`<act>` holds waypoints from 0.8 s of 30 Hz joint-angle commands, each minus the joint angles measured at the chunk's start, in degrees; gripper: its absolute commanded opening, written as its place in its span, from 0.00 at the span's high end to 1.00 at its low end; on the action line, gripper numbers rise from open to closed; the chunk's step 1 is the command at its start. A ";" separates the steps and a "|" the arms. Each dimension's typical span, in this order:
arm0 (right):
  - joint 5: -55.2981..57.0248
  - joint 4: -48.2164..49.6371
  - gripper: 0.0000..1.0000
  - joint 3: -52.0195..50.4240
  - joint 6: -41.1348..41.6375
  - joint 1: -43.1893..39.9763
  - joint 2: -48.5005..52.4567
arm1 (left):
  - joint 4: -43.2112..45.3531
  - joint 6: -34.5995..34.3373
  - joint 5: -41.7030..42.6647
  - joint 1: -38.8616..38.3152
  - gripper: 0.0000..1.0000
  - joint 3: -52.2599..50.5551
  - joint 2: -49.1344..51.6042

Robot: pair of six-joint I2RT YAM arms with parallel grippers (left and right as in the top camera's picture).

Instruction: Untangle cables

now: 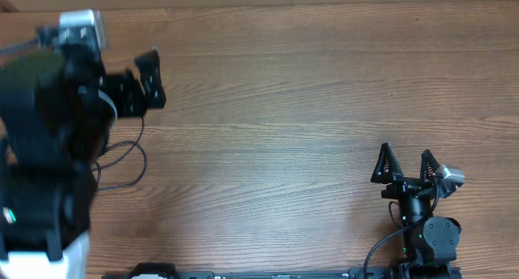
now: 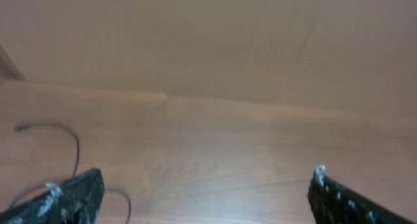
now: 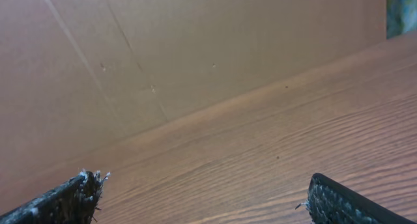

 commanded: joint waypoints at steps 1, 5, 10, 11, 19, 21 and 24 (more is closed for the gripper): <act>-0.20 0.20 0.00 -0.59 -0.07 0.37 -0.46 | 8.59 0.55 -0.94 -0.07 0.01 -16.92 -9.88; -0.20 0.20 0.00 -0.59 -0.07 0.37 -0.46 | 23.98 3.63 0.07 -0.13 0.00 -36.79 -22.14; -0.20 0.20 0.00 -0.59 -0.07 0.37 -0.46 | 46.03 5.07 1.57 -0.28 0.01 -64.74 -39.52; -0.20 0.20 0.00 -0.59 -0.07 0.37 -0.46 | 47.63 5.07 1.55 -0.35 0.00 -67.25 -41.22; -0.20 0.20 0.00 -0.59 -0.07 0.37 -0.46 | 56.04 11.63 1.57 -1.73 0.00 -87.19 -55.49; -0.20 0.20 0.00 -0.59 -0.07 0.37 -0.46 | 56.00 13.27 1.57 -1.73 0.01 -90.03 -58.60; -0.20 0.20 0.00 -0.59 -0.07 0.37 -0.46 | 55.41 14.56 1.55 -1.70 0.00 -92.89 -62.55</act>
